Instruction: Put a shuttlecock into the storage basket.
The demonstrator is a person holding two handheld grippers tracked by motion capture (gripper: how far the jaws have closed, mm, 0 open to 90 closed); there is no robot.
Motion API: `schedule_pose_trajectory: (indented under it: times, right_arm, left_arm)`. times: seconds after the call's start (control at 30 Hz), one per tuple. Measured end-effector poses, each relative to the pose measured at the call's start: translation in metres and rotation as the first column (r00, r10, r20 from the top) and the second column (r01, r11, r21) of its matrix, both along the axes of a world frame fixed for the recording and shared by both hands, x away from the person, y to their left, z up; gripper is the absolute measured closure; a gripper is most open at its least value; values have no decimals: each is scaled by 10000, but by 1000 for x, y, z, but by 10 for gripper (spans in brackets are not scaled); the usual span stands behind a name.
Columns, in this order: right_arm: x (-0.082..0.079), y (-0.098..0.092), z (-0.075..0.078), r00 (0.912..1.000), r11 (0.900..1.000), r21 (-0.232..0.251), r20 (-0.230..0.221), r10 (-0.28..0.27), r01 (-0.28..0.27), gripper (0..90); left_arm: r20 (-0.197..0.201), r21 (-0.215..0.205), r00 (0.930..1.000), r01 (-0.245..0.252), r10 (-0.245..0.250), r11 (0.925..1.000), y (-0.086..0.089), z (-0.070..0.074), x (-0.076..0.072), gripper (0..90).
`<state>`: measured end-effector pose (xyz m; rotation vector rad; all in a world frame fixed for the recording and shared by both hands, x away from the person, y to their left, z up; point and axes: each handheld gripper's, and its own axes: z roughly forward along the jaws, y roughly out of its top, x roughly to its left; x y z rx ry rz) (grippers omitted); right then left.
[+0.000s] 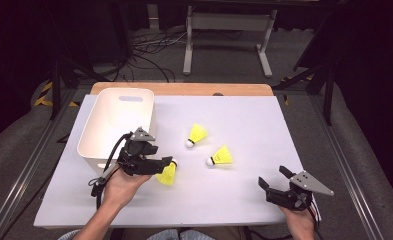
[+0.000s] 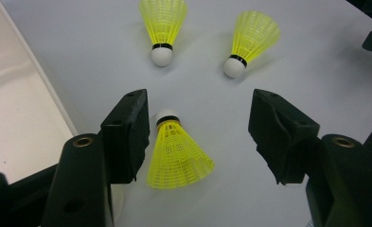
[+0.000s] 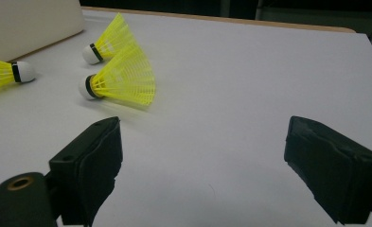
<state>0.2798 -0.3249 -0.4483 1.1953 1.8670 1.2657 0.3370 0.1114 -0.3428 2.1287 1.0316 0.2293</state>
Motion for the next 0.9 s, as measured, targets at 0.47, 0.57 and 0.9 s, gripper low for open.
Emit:
schedule_pose_trajectory:
  times: [0.47,0.57,0.9]
  right_arm:
    - [0,0,0,10000,10000,-5,-14,4,-4,128]
    - [0,0,0,10000,10000,-9,-3,2,-2,128]
    - [0,0,0,10000,10000,1,-15,14,-14,128]
  left_arm:
    - [-149,260,9999,52,-48,9996,-7,-11,-8,393]
    - [-140,165,9998,109,-107,9998,-8,-12,-11,388]
    - [-254,393,9996,122,-112,9992,-14,-21,-17,384]
